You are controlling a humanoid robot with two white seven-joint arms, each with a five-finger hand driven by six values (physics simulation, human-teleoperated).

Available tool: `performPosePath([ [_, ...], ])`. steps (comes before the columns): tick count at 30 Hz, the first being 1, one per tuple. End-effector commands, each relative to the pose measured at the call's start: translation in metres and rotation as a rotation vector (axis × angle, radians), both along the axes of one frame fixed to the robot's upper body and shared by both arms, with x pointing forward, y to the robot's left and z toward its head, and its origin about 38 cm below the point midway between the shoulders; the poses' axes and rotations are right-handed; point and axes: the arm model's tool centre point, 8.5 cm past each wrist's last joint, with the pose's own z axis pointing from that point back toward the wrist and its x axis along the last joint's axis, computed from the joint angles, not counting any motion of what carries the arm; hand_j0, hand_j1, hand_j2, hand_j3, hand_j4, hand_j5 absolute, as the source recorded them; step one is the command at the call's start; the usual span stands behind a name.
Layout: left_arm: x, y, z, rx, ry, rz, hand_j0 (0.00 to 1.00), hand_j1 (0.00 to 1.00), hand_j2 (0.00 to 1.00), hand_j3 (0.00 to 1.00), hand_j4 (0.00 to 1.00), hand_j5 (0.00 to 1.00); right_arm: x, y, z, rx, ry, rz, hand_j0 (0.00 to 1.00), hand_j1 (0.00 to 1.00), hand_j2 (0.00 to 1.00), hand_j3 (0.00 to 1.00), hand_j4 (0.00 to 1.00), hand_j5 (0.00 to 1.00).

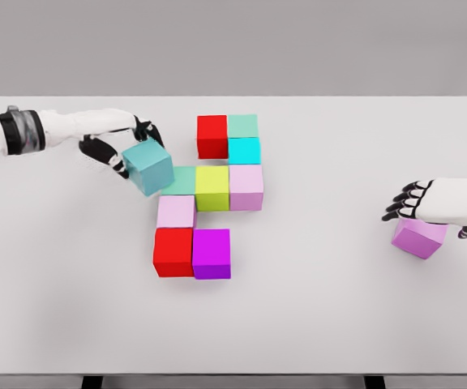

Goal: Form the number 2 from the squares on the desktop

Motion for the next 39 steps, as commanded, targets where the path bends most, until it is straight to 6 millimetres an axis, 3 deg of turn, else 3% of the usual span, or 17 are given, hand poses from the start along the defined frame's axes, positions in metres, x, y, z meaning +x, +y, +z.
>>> performPosePath([
  [1,0.008,-0.006,-0.005,-0.014,0.065,0.088,0.57,0.57,0.57,0.57,0.57,0.57,0.001,-0.001,-0.003,-0.005,0.0,-0.007,1.0,1.0,1.0,1.0,1.0,1.0],
  [4,0.012,-0.002,0.006,-0.021,0.047,0.105,0.57,0.57,0.57,0.57,0.57,0.57,0.003,0.003,-0.006,-0.004,-0.003,0.001,1.0,1.0,1.0,1.0,1.0,1.0],
  [13,0.017,-0.001,0.007,-0.027,0.078,0.172,0.57,0.57,0.57,0.57,0.57,0.57,0.004,0.006,-0.008,-0.011,-0.006,0.008,1.0,1.0,1.0,1.0,1.0,1.0],
  [17,0.023,-0.01,0.01,-0.049,0.102,0.206,0.57,0.57,0.57,0.57,0.57,0.57,0.002,0.006,-0.013,-0.023,0.003,0.012,0.92,0.92,0.92,0.92,0.92,0.92],
  [20,0.032,-0.023,0.007,-0.057,0.168,0.294,0.58,0.58,0.58,0.58,0.58,0.58,0.001,0.007,-0.017,-0.028,0.013,0.016,0.82,0.82,0.82,0.82,0.82,0.82],
  [24,0.044,-0.027,0.005,-0.095,0.167,0.477,0.58,0.58,0.58,0.58,0.58,0.58,0.001,0.007,-0.017,-0.028,0.013,0.016,0.78,0.78,0.78,0.78,0.78,0.78],
  [32,0.056,-0.05,0.004,-0.123,0.195,0.491,0.58,0.58,0.58,0.58,0.58,0.58,0.001,0.007,-0.017,-0.019,0.016,0.015,0.59,0.59,0.59,0.59,0.59,0.59],
  [35,0.066,-0.055,-0.01,-0.122,0.226,0.53,0.59,0.59,0.59,0.59,0.59,0.59,0.001,0.008,-0.016,-0.009,0.016,0.015,0.59,0.59,0.59,0.59,0.59,0.59],
  [39,0.067,-0.055,-0.009,-0.126,0.221,0.53,0.6,0.6,0.6,0.6,0.6,0.6,0.002,0.013,-0.01,0.071,0.031,0.008,0.59,0.59,0.59,0.59,0.59,0.59],
])
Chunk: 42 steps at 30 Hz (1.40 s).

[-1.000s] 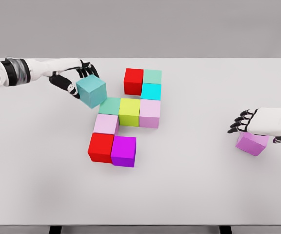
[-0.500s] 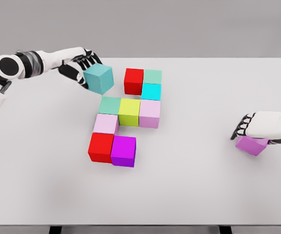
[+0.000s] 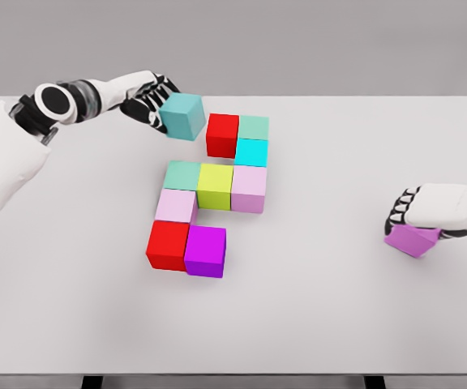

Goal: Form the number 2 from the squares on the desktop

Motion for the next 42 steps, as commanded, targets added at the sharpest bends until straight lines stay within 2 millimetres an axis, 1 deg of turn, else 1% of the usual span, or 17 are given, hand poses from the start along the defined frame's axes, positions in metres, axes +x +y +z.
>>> performPosePath([
  [1,0.001,-0.001,-0.003,-0.002,0.004,0.005,0.6,0.6,0.6,0.6,0.6,0.6,0.0,0.003,0.004,0.056,0.013,-0.009,0.59,0.59,0.59,0.59,0.59,0.59],
  [4,0.001,-0.001,-0.003,-0.004,0.005,0.005,0.62,0.62,0.62,0.62,0.62,0.62,0.001,0.006,0.005,0.086,0.019,-0.009,0.59,0.59,0.59,0.59,0.59,0.59],
  [6,0.001,-0.002,-0.002,-0.005,0.002,0.002,0.67,0.67,0.67,0.67,0.67,0.67,0.003,0.009,0.01,0.109,0.007,-0.009,0.6,0.6,0.6,0.6,0.6,0.6],
  [8,0.001,-0.002,-0.002,-0.004,0.001,0.0,0.68,0.68,0.68,0.68,0.68,0.68,0.005,0.015,0.01,0.124,0.003,0.002,0.6,0.6,0.6,0.6,0.6,0.6],
  [11,0.001,-0.005,-0.002,-0.008,0.001,-0.001,0.71,0.71,0.71,0.71,0.71,0.71,0.008,0.021,0.018,0.15,-0.014,0.013,0.61,0.61,0.61,0.61,0.61,0.61],
  [13,0.001,-0.005,-0.002,-0.008,0.0,-0.002,0.79,0.79,0.79,0.79,0.79,0.79,0.008,0.029,0.018,0.165,-0.017,0.031,0.62,0.62,0.62,0.62,0.62,0.62],
  [14,0.001,-0.005,-0.003,-0.007,0.002,-0.004,0.87,0.87,0.87,0.87,0.87,0.87,0.009,0.033,0.018,0.174,-0.019,0.039,0.63,0.63,0.63,0.63,0.63,0.63],
  [15,0.001,-0.005,-0.003,-0.009,-0.001,-0.005,0.92,0.92,0.92,0.92,0.92,0.92,0.009,0.037,0.019,0.18,-0.023,0.049,0.64,0.64,0.64,0.64,0.64,0.64],
  [18,0.001,-0.004,-0.003,-0.008,-0.002,-0.005,0.98,0.98,0.98,0.98,0.98,0.98,0.01,0.049,0.021,0.204,-0.032,0.075,0.64,0.64,0.64,0.64,0.64,0.64],
  [20,0.001,-0.005,-0.003,-0.009,-0.001,-0.006,0.99,0.99,0.99,0.99,0.99,0.99,0.011,0.055,0.02,0.217,-0.034,0.087,0.63,0.63,0.63,0.63,0.63,0.63],
  [23,0.001,-0.006,-0.002,-0.011,-0.003,-0.011,1.0,1.0,1.0,1.0,1.0,1.0,0.011,0.064,0.022,0.233,-0.04,0.107,0.59,0.59,0.59,0.59,0.59,0.59],
  [28,0.0,-0.007,-0.002,-0.012,-0.002,-0.013,1.0,1.0,1.0,1.0,1.0,1.0,0.009,0.081,0.027,0.259,-0.056,0.153,0.58,0.58,0.58,0.58,0.58,0.58],
  [36,0.001,-0.007,-0.003,-0.011,-0.001,-0.012,1.0,1.0,1.0,1.0,1.0,1.0,0.003,0.105,0.028,0.297,-0.062,0.212,0.59,0.59,0.59,0.59,0.59,0.59],
  [39,0.0,-0.019,-0.006,-0.014,0.004,-0.03,1.0,1.0,1.0,1.0,1.0,1.0,0.003,0.116,0.025,0.305,-0.051,0.238,0.6,0.6,0.6,0.6,0.6,0.6],
  [40,0.0,-0.02,-0.007,-0.012,0.006,-0.031,1.0,1.0,1.0,1.0,1.0,1.0,0.002,0.121,0.021,0.303,-0.037,0.253,0.6,0.6,0.6,0.6,0.6,0.6],
  [41,0.0,-0.02,-0.008,-0.013,0.006,-0.03,1.0,1.0,1.0,1.0,1.0,1.0,0.002,0.124,0.021,0.302,-0.035,0.262,0.6,0.6,0.6,0.6,0.6,0.6],
  [42,0.0,-0.023,-0.009,-0.015,0.009,-0.033,1.0,1.0,1.0,1.0,1.0,1.0,0.002,0.132,0.022,0.302,-0.033,0.284,0.6,0.6,0.6,0.6,0.6,0.6],
])
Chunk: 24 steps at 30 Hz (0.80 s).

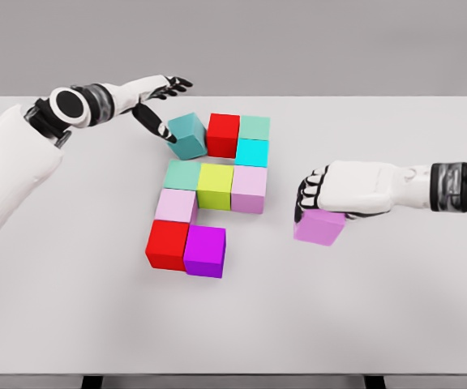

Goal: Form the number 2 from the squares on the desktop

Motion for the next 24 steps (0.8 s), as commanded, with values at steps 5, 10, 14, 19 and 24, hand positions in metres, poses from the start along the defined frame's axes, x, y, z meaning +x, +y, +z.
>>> performPosePath([
  [5,0.002,-0.008,-0.011,-0.005,0.027,0.005,1.0,1.0,1.0,1.0,1.0,1.0,-0.007,0.023,-0.018,-0.013,0.053,0.069,0.6,0.6,0.6,0.6,0.6,0.6],
  [10,0.002,-0.011,-0.014,-0.003,0.033,0.003,1.0,1.0,1.0,1.0,1.0,1.0,-0.007,0.033,-0.016,-0.018,0.05,0.097,0.6,0.6,0.6,0.6,0.6,0.6],
  [14,0.005,-0.019,-0.026,0.038,0.043,0.018,1.0,1.0,1.0,1.0,1.0,1.0,-0.006,0.046,-0.014,-0.007,0.044,0.128,0.61,0.61,0.61,0.61,0.61,0.61],
  [19,0.007,-0.021,-0.027,0.036,0.036,0.026,1.0,1.0,1.0,1.0,1.0,1.0,-0.009,0.065,-0.017,-0.006,0.052,0.177,0.61,0.61,0.61,0.61,0.61,0.61],
  [24,0.008,-0.022,-0.027,0.035,0.027,0.032,1.0,1.0,1.0,1.0,1.0,1.0,-0.01,0.077,-0.016,0.0,0.05,0.208,0.62,0.62,0.62,0.62,0.62,0.62],
])
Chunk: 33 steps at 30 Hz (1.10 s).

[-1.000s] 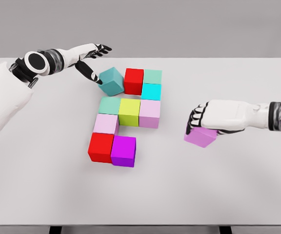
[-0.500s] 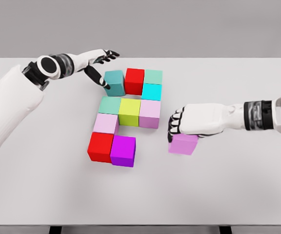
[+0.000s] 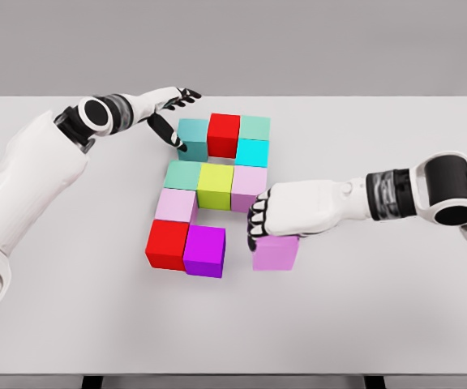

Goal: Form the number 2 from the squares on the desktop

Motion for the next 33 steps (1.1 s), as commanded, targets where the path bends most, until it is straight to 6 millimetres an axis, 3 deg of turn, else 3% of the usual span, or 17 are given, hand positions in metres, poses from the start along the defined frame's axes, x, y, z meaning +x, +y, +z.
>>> performPosePath([
  [1,0.0,-0.003,0.0,-0.005,-0.005,0.0,1.0,1.0,1.0,1.0,1.0,1.0,-0.003,0.008,-0.003,0.005,0.014,0.019,0.62,0.62,0.62,0.62,0.62,0.62],
  [5,0.0,-0.007,-0.001,-0.009,-0.003,0.001,1.0,1.0,1.0,1.0,1.0,1.0,-0.003,0.012,-0.002,0.007,0.011,0.028,0.64,0.64,0.64,0.64,0.64,0.64],
  [7,0.003,-0.008,-0.006,-0.002,0.008,0.017,1.0,1.0,1.0,1.0,1.0,1.0,-0.001,0.011,0.001,0.01,0.002,0.026,0.78,0.78,0.78,0.78,0.78,0.78],
  [9,0.005,-0.005,-0.007,0.002,0.002,0.034,1.0,1.0,1.0,1.0,1.0,1.0,0.002,0.01,0.008,0.018,-0.015,0.019,1.0,1.0,1.0,1.0,1.0,1.0],
  [14,0.006,-0.008,-0.005,-0.001,0.0,0.03,1.0,1.0,1.0,1.0,1.0,1.0,0.007,0.005,0.02,0.033,-0.044,-0.001,1.0,1.0,1.0,1.0,1.0,1.0],
  [16,0.006,-0.009,-0.005,0.0,-0.001,0.029,1.0,1.0,1.0,1.0,1.0,1.0,0.015,-0.004,0.037,0.061,-0.087,-0.034,1.0,1.0,1.0,1.0,1.0,1.0],
  [22,0.01,-0.01,-0.008,0.017,-0.01,0.054,0.99,0.99,0.99,0.99,0.99,0.99,0.013,-0.086,0.057,-0.002,-0.046,-0.192,1.0,1.0,1.0,1.0,1.0,1.0],
  [25,0.01,-0.009,-0.008,0.017,-0.013,0.058,0.99,0.99,0.99,0.99,0.99,0.99,0.007,-0.108,0.044,-0.061,-0.011,-0.234,1.0,1.0,1.0,1.0,1.0,1.0],
  [28,0.01,-0.012,-0.007,0.015,-0.014,0.054,0.99,0.99,0.99,0.99,0.99,0.99,-0.004,-0.102,0.011,-0.11,0.075,-0.2,1.0,1.0,1.0,1.0,1.0,1.0],
  [33,0.01,-0.012,-0.007,0.015,-0.019,0.05,0.99,0.99,0.99,0.99,0.99,0.99,-0.015,-0.091,-0.017,-0.142,0.147,-0.156,1.0,1.0,1.0,1.0,1.0,1.0],
])
